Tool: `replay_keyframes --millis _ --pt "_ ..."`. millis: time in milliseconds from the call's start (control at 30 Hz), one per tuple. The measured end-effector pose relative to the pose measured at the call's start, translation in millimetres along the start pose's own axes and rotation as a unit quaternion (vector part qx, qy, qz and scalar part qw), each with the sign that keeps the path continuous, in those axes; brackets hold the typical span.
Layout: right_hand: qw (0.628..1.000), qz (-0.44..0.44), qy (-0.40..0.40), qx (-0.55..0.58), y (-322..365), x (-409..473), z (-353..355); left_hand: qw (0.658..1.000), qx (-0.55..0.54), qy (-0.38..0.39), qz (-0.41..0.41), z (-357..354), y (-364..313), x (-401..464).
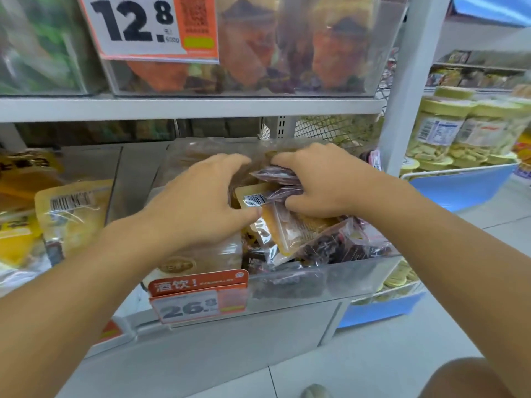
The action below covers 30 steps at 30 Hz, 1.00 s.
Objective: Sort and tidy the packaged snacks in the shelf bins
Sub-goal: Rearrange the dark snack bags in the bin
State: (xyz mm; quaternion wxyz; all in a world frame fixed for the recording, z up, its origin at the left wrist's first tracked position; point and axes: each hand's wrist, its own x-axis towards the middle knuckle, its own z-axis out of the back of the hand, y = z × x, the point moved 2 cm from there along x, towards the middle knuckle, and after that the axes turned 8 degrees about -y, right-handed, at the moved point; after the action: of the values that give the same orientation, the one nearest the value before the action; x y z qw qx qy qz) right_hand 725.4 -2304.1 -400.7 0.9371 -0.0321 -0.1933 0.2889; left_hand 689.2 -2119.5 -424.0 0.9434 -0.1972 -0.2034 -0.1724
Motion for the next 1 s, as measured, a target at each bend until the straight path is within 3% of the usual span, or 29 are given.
replay_keyframes --millis 133,267,333,433,500,567,633,733,867,1000 --pt "0.975 0.027 0.014 0.221 -1 -7 5 0.999 -0.031 -0.027 -0.018 -6 0 4" --pt "0.910 0.015 -0.040 0.413 9 -10 4 0.987 -0.123 -0.104 -0.029 -5 -4 6" --pt "0.887 -0.002 -0.080 0.454 10 -14 8 0.979 -0.134 -0.147 -0.048 -1 -6 4" --pt "0.903 -0.072 -0.130 0.404 -8 -26 29 0.974 -0.090 -0.184 -0.094 3 -10 2" --pt "0.938 -0.150 -0.154 0.271 -24 -37 44 0.972 -0.049 -0.200 -0.111 5 -9 2" --pt "0.970 -0.214 -0.066 0.090 -33 -45 42 0.972 -0.005 -0.205 -0.119 4 -8 1" --pt "0.969 -0.242 0.044 0.019 -32 -47 27 0.971 0.012 -0.208 -0.118 4 -9 -1" --pt "0.970 -0.228 0.083 -0.007 -26 -39 11 0.970 0.007 -0.218 -0.107 3 -13 -3" --pt "0.979 -0.191 0.053 -0.048 -22 -33 11 0.973 -0.031 -0.211 -0.084 4 -10 -3" --pt "0.975 -0.139 -0.025 0.171 -18 -35 11 0.975 -0.067 -0.192 -0.093 4 -5 -1"
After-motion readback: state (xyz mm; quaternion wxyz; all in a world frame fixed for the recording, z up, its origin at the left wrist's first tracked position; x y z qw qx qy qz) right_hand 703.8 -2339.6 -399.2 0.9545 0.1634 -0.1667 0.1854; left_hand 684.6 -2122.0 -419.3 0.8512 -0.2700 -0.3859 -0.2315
